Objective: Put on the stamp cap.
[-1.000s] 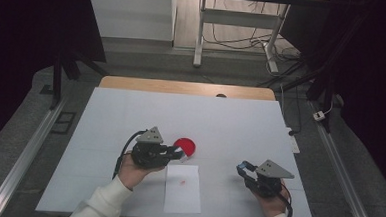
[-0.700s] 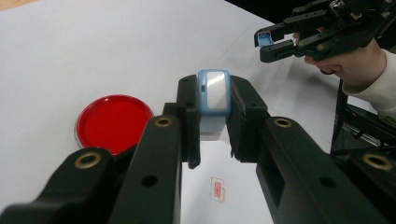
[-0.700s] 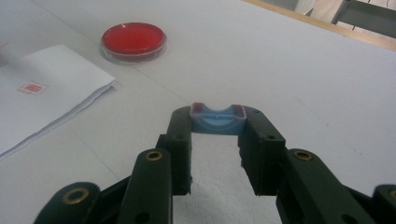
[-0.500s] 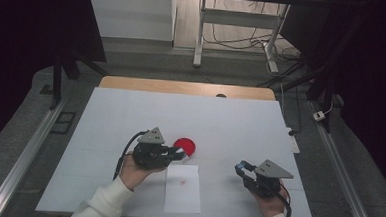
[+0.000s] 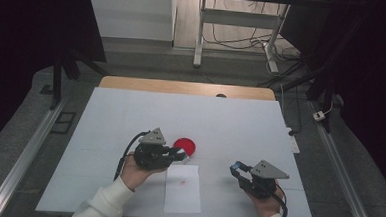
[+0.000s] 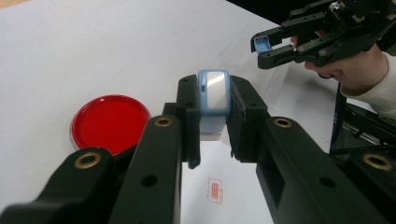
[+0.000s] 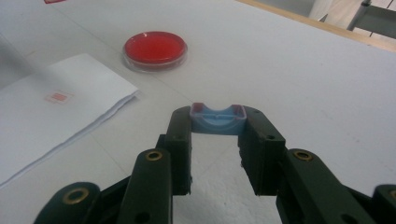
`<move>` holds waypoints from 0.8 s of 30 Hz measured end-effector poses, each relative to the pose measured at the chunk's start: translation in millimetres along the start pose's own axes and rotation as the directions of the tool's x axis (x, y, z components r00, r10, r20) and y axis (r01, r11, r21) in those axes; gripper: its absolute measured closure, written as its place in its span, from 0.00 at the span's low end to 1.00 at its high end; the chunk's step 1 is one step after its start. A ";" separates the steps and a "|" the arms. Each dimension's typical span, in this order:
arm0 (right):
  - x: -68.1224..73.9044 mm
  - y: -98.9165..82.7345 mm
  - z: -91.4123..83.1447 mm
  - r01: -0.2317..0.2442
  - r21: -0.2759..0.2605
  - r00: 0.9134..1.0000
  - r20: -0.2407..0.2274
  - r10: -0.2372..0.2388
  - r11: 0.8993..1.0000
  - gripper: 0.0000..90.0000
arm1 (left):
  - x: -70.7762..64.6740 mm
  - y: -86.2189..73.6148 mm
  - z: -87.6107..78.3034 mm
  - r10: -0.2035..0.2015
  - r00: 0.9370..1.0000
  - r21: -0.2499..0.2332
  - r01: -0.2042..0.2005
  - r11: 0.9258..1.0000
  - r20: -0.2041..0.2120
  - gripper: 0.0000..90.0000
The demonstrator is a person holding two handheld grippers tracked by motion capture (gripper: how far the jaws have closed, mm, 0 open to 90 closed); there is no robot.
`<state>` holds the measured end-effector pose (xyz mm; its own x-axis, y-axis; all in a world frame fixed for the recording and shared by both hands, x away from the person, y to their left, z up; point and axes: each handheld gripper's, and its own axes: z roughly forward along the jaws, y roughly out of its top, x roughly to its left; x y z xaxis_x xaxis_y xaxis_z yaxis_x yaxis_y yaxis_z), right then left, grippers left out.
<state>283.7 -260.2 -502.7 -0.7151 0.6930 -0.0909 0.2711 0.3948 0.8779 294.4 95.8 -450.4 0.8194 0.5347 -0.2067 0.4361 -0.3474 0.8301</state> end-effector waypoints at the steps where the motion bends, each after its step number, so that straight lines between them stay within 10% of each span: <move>1: 0.7 0.2 0.9 -0.001 -0.002 1.000 -0.003 0.001 1.000 0.73 | -0.2 0.1 0.1 0.001 1.000 -0.001 -0.001 1.000 0.000 0.83; 24: 24.4 9.4 17.2 -0.005 -0.023 0.997 -0.073 0.003 1.000 0.73 | -3.0 1.2 1.7 0.003 1.000 -0.007 -0.003 1.000 0.008 0.83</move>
<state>279.9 -229.2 -504.8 -0.7595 0.6483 -0.0534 0.2597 0.3775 0.8889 293.1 92.5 -449.7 0.8238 0.5271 -0.2084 0.4309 -0.3436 0.8344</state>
